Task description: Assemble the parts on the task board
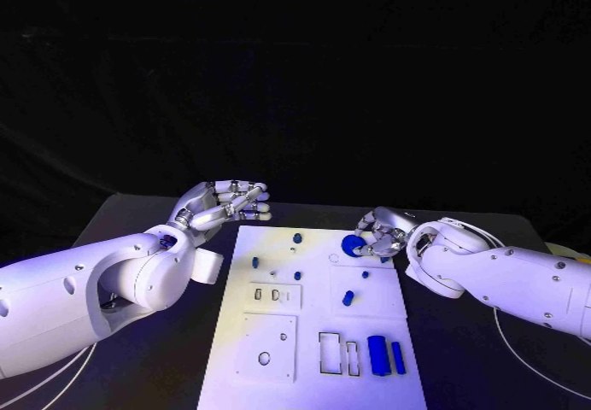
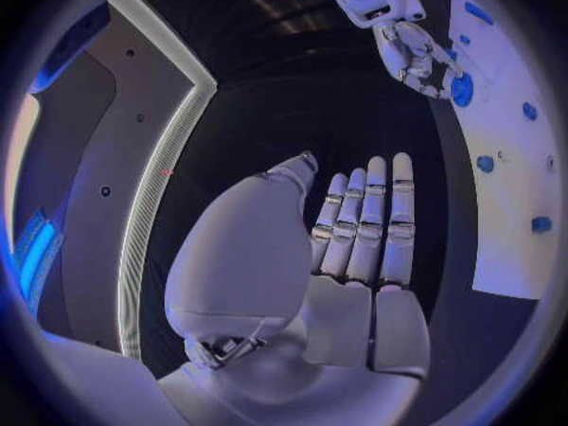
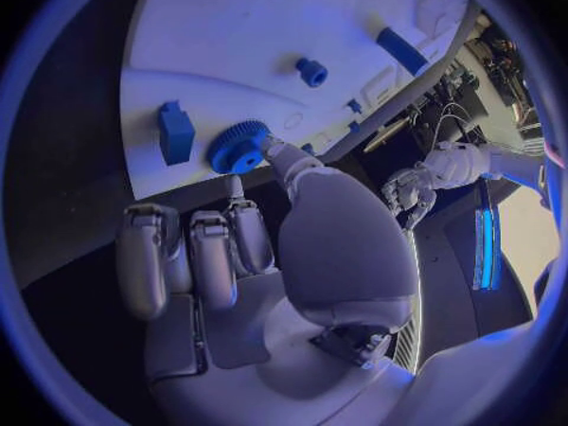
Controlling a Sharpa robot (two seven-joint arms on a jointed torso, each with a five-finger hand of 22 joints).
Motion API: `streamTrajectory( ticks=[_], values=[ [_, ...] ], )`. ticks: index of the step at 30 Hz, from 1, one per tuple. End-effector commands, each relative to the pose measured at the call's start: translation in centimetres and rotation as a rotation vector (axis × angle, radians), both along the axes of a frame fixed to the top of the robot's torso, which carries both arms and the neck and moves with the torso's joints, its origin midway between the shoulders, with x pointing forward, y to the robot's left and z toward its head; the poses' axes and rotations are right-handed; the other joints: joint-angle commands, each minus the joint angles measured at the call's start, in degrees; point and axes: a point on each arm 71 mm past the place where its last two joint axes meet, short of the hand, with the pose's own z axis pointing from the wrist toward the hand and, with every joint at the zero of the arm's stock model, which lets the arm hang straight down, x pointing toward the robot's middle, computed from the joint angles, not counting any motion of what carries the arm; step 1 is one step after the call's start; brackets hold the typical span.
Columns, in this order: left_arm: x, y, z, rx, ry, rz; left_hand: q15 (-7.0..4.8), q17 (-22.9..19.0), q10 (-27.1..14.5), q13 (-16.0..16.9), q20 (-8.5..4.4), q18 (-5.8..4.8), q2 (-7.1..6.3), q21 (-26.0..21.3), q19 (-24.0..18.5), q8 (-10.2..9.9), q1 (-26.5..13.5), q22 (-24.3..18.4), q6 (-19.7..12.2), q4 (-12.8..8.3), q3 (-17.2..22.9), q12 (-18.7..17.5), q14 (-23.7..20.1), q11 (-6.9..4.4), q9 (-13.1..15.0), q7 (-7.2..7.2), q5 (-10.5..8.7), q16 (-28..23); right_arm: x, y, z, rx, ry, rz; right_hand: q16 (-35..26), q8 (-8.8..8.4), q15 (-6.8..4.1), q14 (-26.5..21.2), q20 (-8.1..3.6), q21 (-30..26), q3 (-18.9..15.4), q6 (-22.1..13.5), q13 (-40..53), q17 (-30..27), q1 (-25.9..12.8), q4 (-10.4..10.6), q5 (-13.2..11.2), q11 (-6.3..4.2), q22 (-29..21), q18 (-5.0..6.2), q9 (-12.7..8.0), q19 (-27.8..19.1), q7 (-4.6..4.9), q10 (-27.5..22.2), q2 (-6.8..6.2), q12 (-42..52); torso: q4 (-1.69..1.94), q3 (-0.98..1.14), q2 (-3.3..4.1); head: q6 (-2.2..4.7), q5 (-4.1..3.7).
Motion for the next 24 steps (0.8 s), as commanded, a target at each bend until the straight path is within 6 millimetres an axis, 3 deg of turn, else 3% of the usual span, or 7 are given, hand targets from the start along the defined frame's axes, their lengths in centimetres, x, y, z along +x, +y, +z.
streamTrajectory(
  ticks=[1, 14, 18, 24],
  values=[
    [-0.03, -0.25, 0.13, -0.01, -0.004, -0.021, 0.23, 0.05, -0.06, 0.05, 0.36, 0.71, -0.03, -0.21, -0.17, -0.37, 0.43, -0.05, -0.37, -0.03, 0.37, -0.4, -0.21, 0.24, -0.07, 1.81, -0.12, -0.36, 0.1, 0.08, -0.23, -0.012, 0.013, 0.0, 0.35, 0.31, 0.58, 5.6, -0.12, 0.34, -0.26, -0.46, 4.2, 13.15, 0.34, 0.11, 0.21, 0.13, 6.68, -0.78, 0.09, 0.49, 0.04, 0.51, 0.53, 0.44, -0.02, 0.0, -0.05, -0.07, 0.08],
    [0.01, -0.26, 0.11, -0.01, -0.003, -0.022, 0.23, 0.11, -0.03, 0.06, 0.36, 0.72, -0.07, -0.22, -0.18, -0.39, 0.42, -0.07, -0.35, 0.0, 0.45, -0.44, -0.21, 0.24, -0.07, 1.81, -0.12, -0.4, 0.28, 0.36, -0.88, -0.02, 0.034, -0.003, 0.55, 1.32, 0.56, 5.73, -0.09, 0.93, 0.88, 0.55, 6.43, 13.84, 1.33, -0.15, 0.22, 0.04, 7.56, -0.98, 0.38, 1.03, -0.08, 2.09, 1.51, 2.57, -0.1, 0.04, -0.04, -0.19, 0.41],
    [0.03, -0.23, 0.1, -0.009, -0.002, -0.022, 0.23, 0.11, -0.03, 0.06, 0.36, 0.72, -0.07, -0.22, -0.18, -0.39, 0.42, -0.07, -0.35, 0.0, 0.45, -0.44, -0.21, 0.24, -0.07, 1.81, -0.12, -0.4, 0.27, 0.37, -1.05, -0.029, 0.035, -0.013, 0.66, 2.93, 0.09, 5.81, -0.42, 1.43, 3.2, 3.33, 7.63, 14.24, 2.84, -1.31, -1.51, -0.58, 8.33, -1.14, 1.17, 1.5, -0.8, 3.0, 2.25, 3.7, -0.08, 0.05, -0.05, -0.25, 0.31],
    [0.03, -0.21, 0.09, -0.009, 0.0, -0.022, 0.23, 0.11, -0.03, 0.06, 0.36, 0.72, -0.07, -0.22, -0.18, -0.39, 0.42, -0.07, -0.35, 0.0, 0.45, -0.44, -0.21, 0.24, -0.07, 1.81, -0.12, -0.4, 0.27, 0.29, -0.84, -0.039, -0.012, -0.027, 0.74, 4.31, -0.58, 5.88, -0.99, 1.87, 5.38, 5.61, 8.82, 14.57, 3.14, -2.1, -1.66, -1.38, 9.01, -1.31, 2.28, 1.93, -1.73, 4.03, 2.72, 4.76, -0.03, 0.06, -0.04, -0.34, 0.23]
  ],
)
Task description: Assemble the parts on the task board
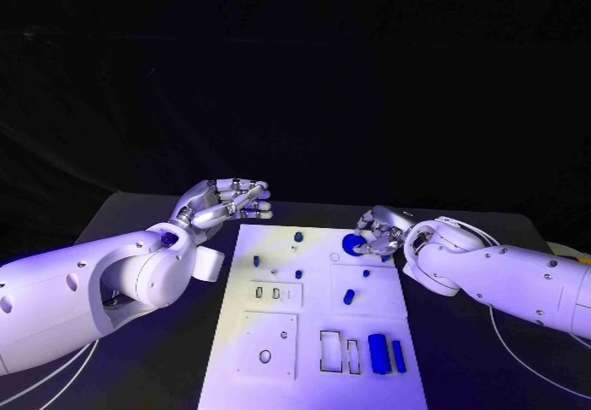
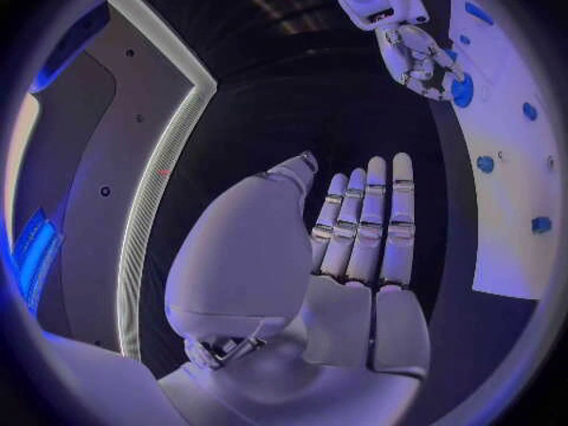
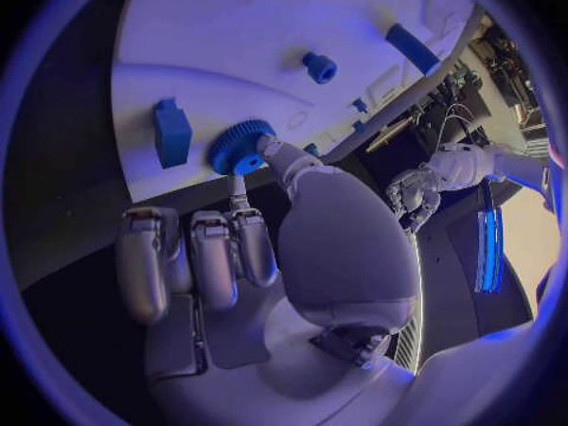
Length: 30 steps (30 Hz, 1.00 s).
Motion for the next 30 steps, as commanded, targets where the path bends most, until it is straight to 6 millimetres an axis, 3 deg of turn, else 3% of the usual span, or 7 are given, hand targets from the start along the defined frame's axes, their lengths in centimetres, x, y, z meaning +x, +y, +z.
streamTrajectory(
  ticks=[1, 3, 6, 17, 30],
  values=[
    [0.0, -0.2, 0.1, -0.01, -0.003, -0.021, 0.23, 0.05, -0.03, 0.07, 0.36, 0.71, -0.07, -0.22, -0.18, -0.39, 0.42, -0.08, -0.36, 0.0, 0.45, -0.21, -0.22, 0.24, -0.08, 1.81, -0.12, -0.17, -0.2, -0.2, -0.4, -0.035, -0.019, -0.017, 0.24, 0.82, -0.54, 5.8, -0.51, 0.38, 0.94, 1.28, 8.84, 14.62, 0.94, -0.18, 0.08, -0.52, 9.05, -0.44, 1.1, 1.43, -0.65, 0.87, 0.59, 0.46, 0.03, 0.01, 0.02, -0.04, -0.04],
    [0.0, -0.2, 0.1, -0.009, -0.002, -0.021, 0.24, 0.11, -0.02, 0.08, 0.37, 0.72, -0.09, -0.23, -0.18, -0.42, 0.38, -0.11, -0.35, 0.05, 0.51, -0.27, -0.22, 0.25, -0.09, 1.82, -0.13, -0.22, -0.2, -0.1, -0.3, -0.033, -0.043, -0.018, 0.25, 1.08, -0.76, 5.8, -0.72, 0.54, 1.48, 1.78, 9.08, 14.65, 0.52, -0.12, -0.21, -0.75, 9.29, -0.51, 1.43, 1.59, -0.89, 1.1, 0.7, 0.68, 0.0, 0.02, 0.0, 0.0, 0.02],
    [0.0, -0.2, 0.1, -0.009, -0.002, -0.022, 0.24, 0.11, -0.02, 0.08, 0.37, 0.72, -0.09, -0.23, -0.18, -0.42, 0.38, -0.11, -0.35, 0.05, 0.51, -0.27, -0.22, 0.25, -0.09, 1.82, -0.13, -0.22, -0.3, 0.1, 0.0, -0.029, -0.086, -0.011, 0.27, 1.23, -0.97, 5.82, -0.98, 0.61, 1.76, 2.04, 9.22, 14.74, -1.16, 0.67, -2.69, -0.97, 9.44, -0.54, 1.96, 1.67, -1.16, 1.26, 0.71, 0.79, -0.02, 0.02, -0.01, 0.09, 0.02],
    [0.0, -0.2, 0.1, -0.008, 0.0, -0.021, 0.25, 0.14, -0.02, 0.08, 0.38, 0.71, -0.11, -0.24, -0.2, -0.45, 0.34, -0.12, -0.35, 0.09, 0.56, -0.31, -0.25, 0.26, -0.1, 1.83, -0.13, -0.26, -2.1, 2.3, 1.8, -0.032, -0.25, 0.076, 0.35, 1.37, -1.27, 5.88, -1.3, 1.15, 2.69, 2.39, 9.51, 15.04, -1.5, 0.37, -0.87, -1.27, 10.2, -0.74, 2.61, 2.21, -1.44, 1.53, 0.18, 1.01, -0.03, 0.02, -0.06, 0.58, 0.13],
    [0.1, -0.4, 0.0, -0.009, 0.002, -0.026, 0.26, 0.16, -0.03, 0.07, 0.39, 0.71, -0.12, -0.25, -0.21, -0.46, 0.34, -0.13, -0.36, 0.1, 0.58, -0.33, -0.27, 0.26, -0.1, 1.83, -0.14, -0.28, -3.4, 8.9, 2.9, -0.034, -0.317, 0.208, 0.32, 1.27, -1.28, 5.86, -1.32, 1.05, 2.7, 2.29, 9.41, 14.92, -1.89, 0.47, -0.84, -1.25, 10.1, -0.71, 2.69, 2.12, -1.42, 1.45, -0.12, 0.91, 0.25, -0.05, 0.08, 0.53, -0.04]
  ],
)
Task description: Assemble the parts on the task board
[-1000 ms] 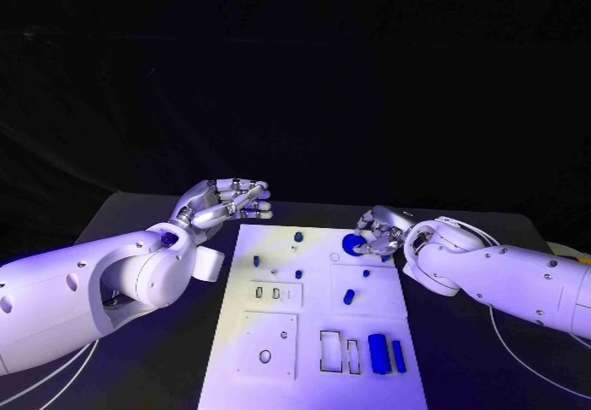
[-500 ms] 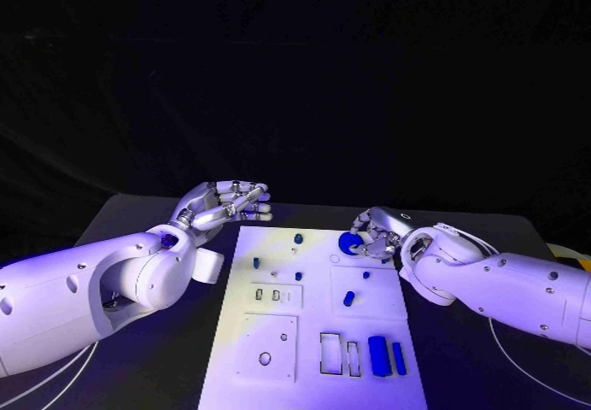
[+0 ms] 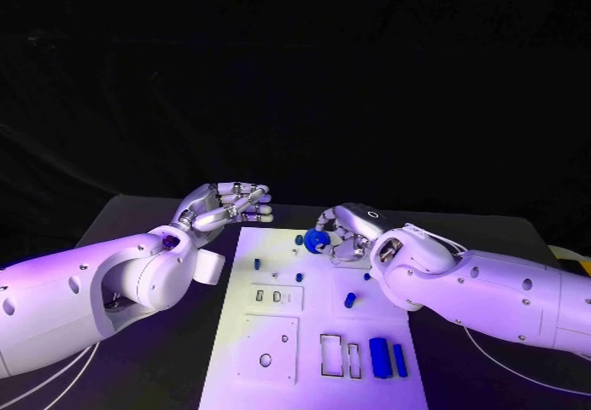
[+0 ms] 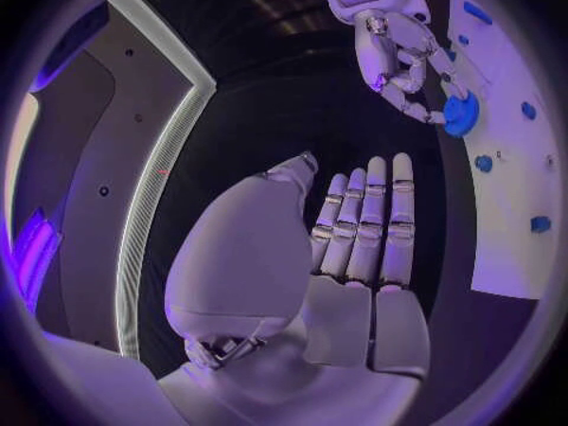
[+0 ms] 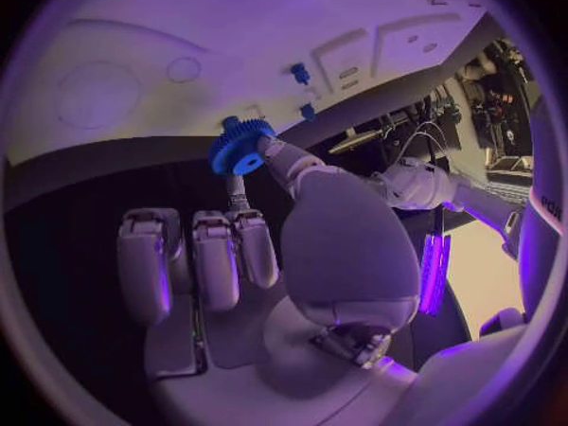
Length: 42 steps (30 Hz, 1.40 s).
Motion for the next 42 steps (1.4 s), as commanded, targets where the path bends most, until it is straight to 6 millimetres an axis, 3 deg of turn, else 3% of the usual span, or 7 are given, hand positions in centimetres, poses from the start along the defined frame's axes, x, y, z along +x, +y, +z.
streamTrajectory(
  ticks=[1, 12, 16, 23, 34, 38, 42],
  values=[
    [-0.1, -0.3, 0.1, -0.011, -0.004, -0.023, 0.26, 0.06, -0.03, 0.09, 0.18, 0.71, -0.13, -0.25, 0.01, -0.24, 0.34, -0.09, -0.36, -0.06, 0.42, -0.34, -0.27, 0.26, -0.06, 1.83, -0.14, -0.29, 0.1, 1.0, 0.1, -0.03, -0.051, 0.005, 0.32, 1.05, -0.42, 5.85, -0.4, 0.11, 0.23, 1.92, 9.43, 14.94, -0.53, 0.17, 0.18, -0.33, 10.06, -0.71, 2.69, 2.45, -1.63, 1.54, -0.07, 0.04, 0.17, -0.09, 0.04, -0.1, -0.14],
    [-0.1, -0.6, 0.1, -0.012, -0.003, -0.028, 0.26, 0.06, -0.03, 0.09, 0.18, 0.71, -0.13, -0.25, 0.01, -0.24, 0.34, -0.09, -0.36, -0.06, 0.42, -0.34, -0.27, 0.26, -0.06, 1.83, -0.14, -0.29, 0.2, 4.0, -1.2, -0.048, -0.027, 0.036, 0.3, 0.8, -0.4, 5.83, -0.41, 0.0, 0.43, 1.59, 9.33, 14.85, -0.63, 0.16, 0.26, -0.29, 9.93, -0.67, 2.69, 2.34, -1.56, 1.44, -0.17, -0.06, 0.01, -0.03, 0.1, -0.44, 0.38],
    [-0.1, -0.6, 0.1, -0.013, -0.003, -0.03, 0.26, 0.06, -0.03, 0.09, 0.18, 0.71, -0.13, -0.25, 0.01, -0.24, 0.34, -0.09, -0.36, -0.06, 0.42, -0.34, -0.27, 0.26, -0.06, 1.83, -0.14, -0.29, 0.5, 4.3, -1.6, -0.06, -0.018, 0.034, 0.28, 0.71, -0.39, 5.81, -0.4, -0.04, 0.48, 1.48, 9.28, 14.78, -0.68, 0.16, 0.26, -0.26, 9.9, -0.66, 2.69, 2.31, -1.52, 1.4, -0.22, -0.11, 0.07, -0.08, 0.08, -0.71, 0.39],
    [0.0, -0.7, 0.2, -0.013, -0.003, -0.031, 0.26, 0.06, -0.03, 0.09, 0.18, 0.71, -0.13, -0.25, 0.01, -0.24, 0.34, -0.09, -0.36, -0.06, 0.42, -0.34, -0.27, 0.26, -0.06, 1.83, -0.14, -0.29, 0.7, 4.6, -2.3, -0.085, -0.007, 0.041, 0.28, 0.63, -0.37, 5.81, -0.4, -0.06, 0.51, 1.39, 9.27, 14.78, -0.78, 0.19, 0.24, -0.22, 9.88, -0.65, 2.7, 2.29, -1.47, 1.38, -0.28, -0.13, -0.2, 0.05, 0.06, -0.97, 0.56],
    [0.0, -0.8, 0.2, -0.013, -0.003, -0.032, 0.26, 0.06, -0.03, 0.09, 0.18, 0.71, -0.13, -0.25, 0.01, -0.24, 0.34, -0.09, -0.36, -0.06, 0.42, -0.34, -0.27, 0.26, -0.06, 1.83, -0.14, -0.29, 0.9, 5.0, -2.8, -0.098, 0.001, 0.047, 0.26, 0.37, -0.27, 5.79, -0.35, -0.22, 0.54, 1.12, 9.11, 14.68, -1.15, 0.27, 0.06, -0.08, 9.7, -0.6, 2.74, 2.13, -1.32, 1.22, -0.59, -0.29, -0.03, 0.08, 0.04, -1.03, 0.52],
    [0.0, -0.8, 0.2, -0.013, -0.003, -0.033, 0.26, 0.06, -0.03, 0.09, 0.18, 0.71, -0.13, -0.25, 0.01, -0.24, 0.34, -0.09, -0.36, -0.06, 0.42, -0.34, -0.27, 0.26, -0.06, 1.83, -0.14, -0.29, 1.0, 5.1, -3.3, -0.102, 0.009, 0.043, 0.21, -0.04, -0.12, 5.75, -0.24, -0.42, 0.57, 0.67, 8.8, 14.49, -1.57, 0.38, -0.49, 0.09, 9.49, -0.54, 2.79, 1.95, -1.12, 0.92, -0.91, -0.59, -0.02, 0.1, 0.07, -1.0, 0.63],
    [0.0, -0.8, 0.2, -0.013, -0.002, -0.032, 0.26, 0.06, -0.03, 0.09, 0.18, 0.71, -0.13, -0.25, 0.01, -0.24, 0.34, -0.09, -0.36, -0.06, 0.42, -0.34, -0.27, 0.26, -0.06, 1.83, -0.14, -0.29, 1.1, 5.2, -3.7, -0.103, 0.021, 0.046, 0.06, -2.43, 0.68, 5.63, 0.38, -1.21, 0.71, -2.13, 7.71, 13.93, -2.23, 0.52, -0.97, 1.07, 8.67, -0.3, 2.42, 1.25, 0.03, -0.18, -1.64, -1.65, -0.08, 0.08, 0.07, -1.0, 0.63]
  ],
)
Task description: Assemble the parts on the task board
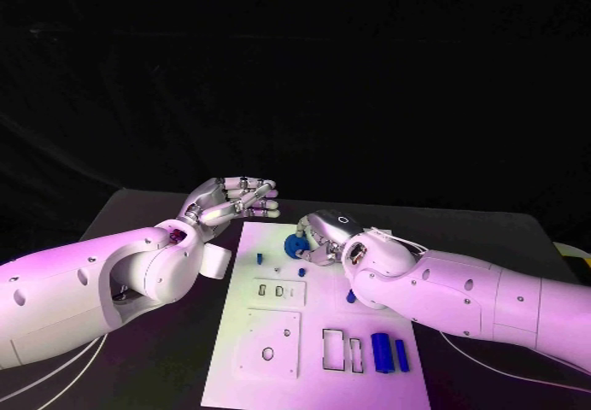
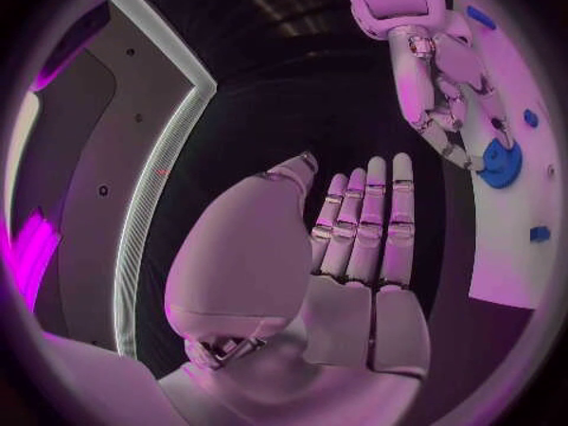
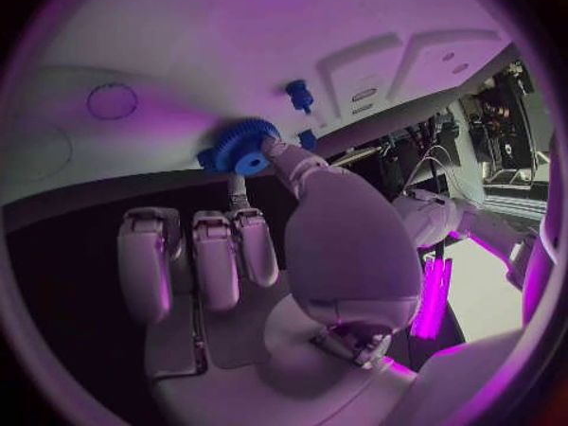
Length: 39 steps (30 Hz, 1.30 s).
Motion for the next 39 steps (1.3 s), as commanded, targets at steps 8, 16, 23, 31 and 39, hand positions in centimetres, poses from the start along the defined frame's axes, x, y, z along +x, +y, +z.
streamTrajectory(
  ticks=[8, 16, 23, 31, 39],
  values=[
    [-0.1, -0.2, 0.2, -0.009, -0.005, -0.017, 0.26, 0.08, -0.03, 0.1, 0.18, 0.71, -0.12, -0.25, 0.0, -0.25, 0.34, -0.05, -0.36, -0.06, 0.42, -0.35, -0.27, 0.26, -0.07, 1.83, -0.14, -0.29, 0.0, 0.3, -0.8, -0.026, 0.027, 0.023, 0.05, -3.37, 1.47, 5.69, 1.41, -0.58, -0.51, -3.88, 6.85, 13.87, -1.66, 0.59, -0.3, 1.48, 8.49, -0.23, -1.08, 0.83, 1.72, -1.16, -0.66, -1.09, -0.13, -0.04, 0.0, -0.11, 0.02],
    [-0.1, -0.1, 0.2, -0.008, -0.004, -0.015, 0.3, 0.24, -0.03, 0.1, 0.22, 0.71, -0.21, -0.31, -0.08, -0.34, 0.33, -0.14, -0.35, -0.03, 0.68, -0.51, -0.37, 0.28, -0.1, 1.84, -0.14, -0.49, 0.2, -0.1, -0.9, -0.015, 0.043, 0.011, 0.04, -5.31, 2.1, 5.67, 2.09, -0.82, -3.24, -5.37, 6.33, 13.83, -3.35, 2.51, -0.24, 2.14, 8.38, -0.16, -1.47, 0.69, 2.37, -1.81, -0.56, -1.54, -0.16, 0.04, -0.02, 0.01, 0.07],
    [-0.1, 0.0, 0.2, -0.007, -0.004, -0.013, 0.3, 0.24, -0.03, 0.1, 0.22, 0.71, -0.21, -0.31, -0.08, -0.34, 0.33, -0.14, -0.35, -0.03, 0.68, -0.51, -0.37, 0.28, -0.1, 1.84, -0.14, -0.49, 0.2, -0.4, -1.1, -0.009, 0.083, 0.007, 0.15, -5.49, 1.88, 5.76, 2.01, -0.64, -5.67, -3.47, 7.2, 14.23, -8.04, 7.5, 5.0, 1.83, 8.78, -0.23, -1.08, 0.97, 1.96, -0.95, 1.19, -0.65, -0.16, 0.08, 0.0, 0.08, 0.14],
    [-0.1, 0.1, 0.2, -0.006, -0.004, -0.011, 0.3, 0.26, -0.04, 0.1, 0.23, 0.71, -0.23, -0.32, -0.08, -0.36, 0.29, -0.15, -0.36, -0.01, 0.7, -0.54, -0.37, 0.29, -0.11, 1.86, -0.15, -0.51, 0.2, -1.1, -1.1, 0.005, 0.096, -0.003, 0.18, -5.35, 1.72, 5.79, 1.87, -0.5, -5.72, -2.65, 7.58, 14.37, -8.66, 8.45, 6.27, 1.61, 9.0, -0.28, -0.89, 1.14, 1.7, -0.58, 1.71, -0.28, -0.24, 0.09, 0.03, 0.05, 0.05],
    [-0.1, 0.2, 0.2, -0.004, -0.004, -0.006, 0.3, 0.26, -0.04, 0.1, 0.23, 0.71, -0.23, -0.32, -0.08, -0.36, 0.29, -0.15, -0.36, -0.01, 0.7, -0.54, -0.37, 0.29, -0.11, 1.86, -0.15, -0.51, -0.3, -2.4, -0.4, 0.083, 0.041, -0.006, 0.25, -5.33, 1.64, 5.85, 1.81, -0.2, -5.59, -2.4, 7.93, 14.64, -8.56, 8.56, 6.47, 1.52, 9.34, -0.38, -0.85, 1.41, 1.61, -0.23, 1.91, 0.04, -0.26, 0.14, -0.03, 0.1, 0.03]
  ],
)
